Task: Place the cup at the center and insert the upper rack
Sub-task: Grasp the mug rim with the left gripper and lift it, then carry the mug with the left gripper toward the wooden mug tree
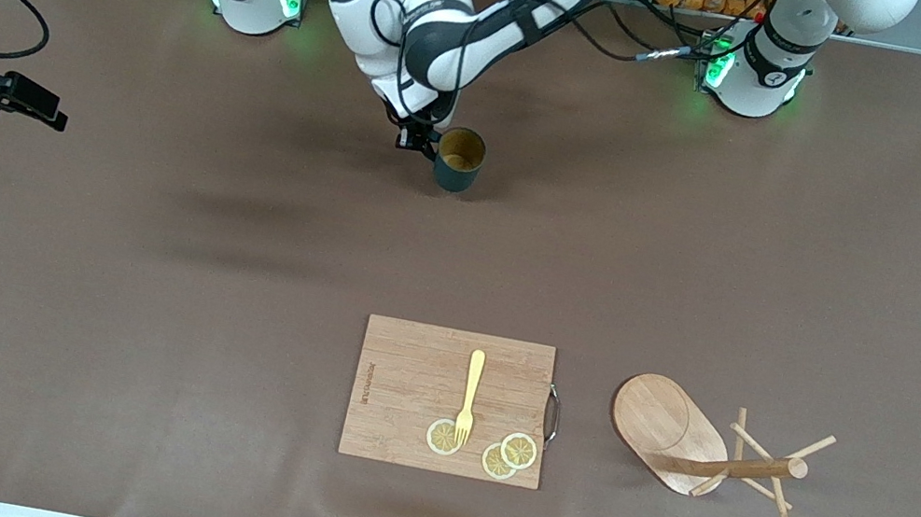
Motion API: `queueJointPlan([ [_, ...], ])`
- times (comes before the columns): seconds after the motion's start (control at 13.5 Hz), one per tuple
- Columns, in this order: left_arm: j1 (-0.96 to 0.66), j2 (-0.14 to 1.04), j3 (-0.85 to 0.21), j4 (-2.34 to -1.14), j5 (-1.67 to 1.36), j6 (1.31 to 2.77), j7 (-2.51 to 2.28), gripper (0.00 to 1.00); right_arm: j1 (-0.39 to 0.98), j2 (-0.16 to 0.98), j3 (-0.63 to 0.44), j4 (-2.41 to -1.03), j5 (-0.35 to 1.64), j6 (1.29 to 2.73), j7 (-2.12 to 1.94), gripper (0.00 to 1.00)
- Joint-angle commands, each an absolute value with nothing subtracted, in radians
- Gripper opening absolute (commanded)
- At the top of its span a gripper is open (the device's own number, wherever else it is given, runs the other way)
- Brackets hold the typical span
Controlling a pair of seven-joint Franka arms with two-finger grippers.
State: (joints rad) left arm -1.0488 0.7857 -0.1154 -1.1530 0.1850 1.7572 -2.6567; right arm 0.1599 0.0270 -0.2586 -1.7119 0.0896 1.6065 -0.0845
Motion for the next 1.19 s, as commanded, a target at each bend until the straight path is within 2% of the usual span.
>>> queueJointPlan([
  [0.0,-0.964,0.665,-0.126,-1.184,0.103,1.721,-2.519,0.0,0.172,-0.003,-0.259,-1.74,0.072,1.618,-0.077,1.0],
  [0.52,-0.643,0.482,-0.126,-1.184,-0.15,1.677,-2.076,0.0,0.178,-0.006,-0.259,-1.738,0.064,1.647,-0.061,1.0],
  [0.82,-0.421,0.46,-0.127,-1.184,-0.32,1.675,-1.822,0.0,0.179,-0.026,-0.258,-1.738,0.045,1.692,-0.061,1.0],
  [1.11,-0.202,0.474,-0.127,-1.186,-0.536,1.611,-1.562,0.0,0.225,-0.069,-0.256,-1.74,0.025,1.657,0.029,1.0],
])
